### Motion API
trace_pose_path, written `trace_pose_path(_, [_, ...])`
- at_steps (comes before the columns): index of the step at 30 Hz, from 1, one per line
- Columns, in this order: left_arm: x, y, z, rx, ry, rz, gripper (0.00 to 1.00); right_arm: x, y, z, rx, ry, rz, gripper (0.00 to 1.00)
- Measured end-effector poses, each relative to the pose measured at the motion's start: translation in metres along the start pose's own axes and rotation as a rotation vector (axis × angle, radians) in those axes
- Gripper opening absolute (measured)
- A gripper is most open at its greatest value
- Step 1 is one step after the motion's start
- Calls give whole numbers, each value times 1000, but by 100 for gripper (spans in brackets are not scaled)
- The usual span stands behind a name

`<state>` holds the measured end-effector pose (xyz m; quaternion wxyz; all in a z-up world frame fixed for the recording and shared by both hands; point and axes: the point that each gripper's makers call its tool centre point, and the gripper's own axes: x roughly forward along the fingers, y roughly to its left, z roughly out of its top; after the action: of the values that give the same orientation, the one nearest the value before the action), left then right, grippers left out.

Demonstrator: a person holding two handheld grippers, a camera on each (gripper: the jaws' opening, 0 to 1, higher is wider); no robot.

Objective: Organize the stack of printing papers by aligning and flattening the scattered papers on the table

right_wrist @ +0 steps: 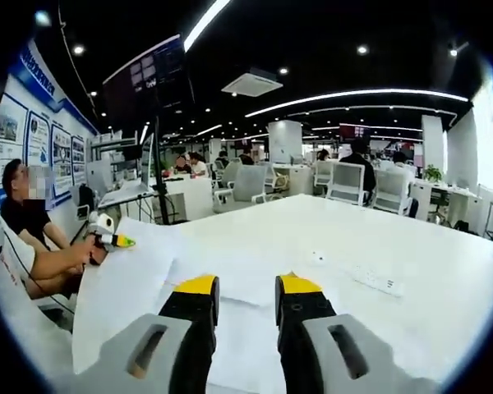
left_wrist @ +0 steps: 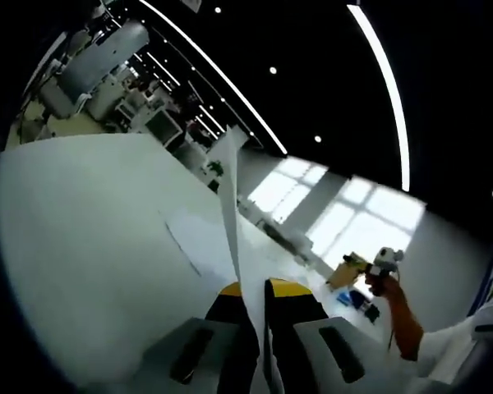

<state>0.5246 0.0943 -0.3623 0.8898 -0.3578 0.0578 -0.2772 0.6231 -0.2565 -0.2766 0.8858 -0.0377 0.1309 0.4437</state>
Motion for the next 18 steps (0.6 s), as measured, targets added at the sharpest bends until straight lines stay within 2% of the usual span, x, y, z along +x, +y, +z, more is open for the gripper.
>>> trace_pose_path(5, [0,-4,0,16,-3,-22,6,-13,-3,-9,-9,32,-34,28])
trace_pose_path(8, [-1,-6,1,18,-12,-38,6,-22,-3,-5,-37,1,-58,30])
trace_pose_path(11, [-2,-9,1,20,-19,-54,6,-27,-2,-11,-32,24,-78,43])
trace_pose_path(18, [-3,-13,2,29,-19,-102,6,-33,3,-31,-44,111,-89,63])
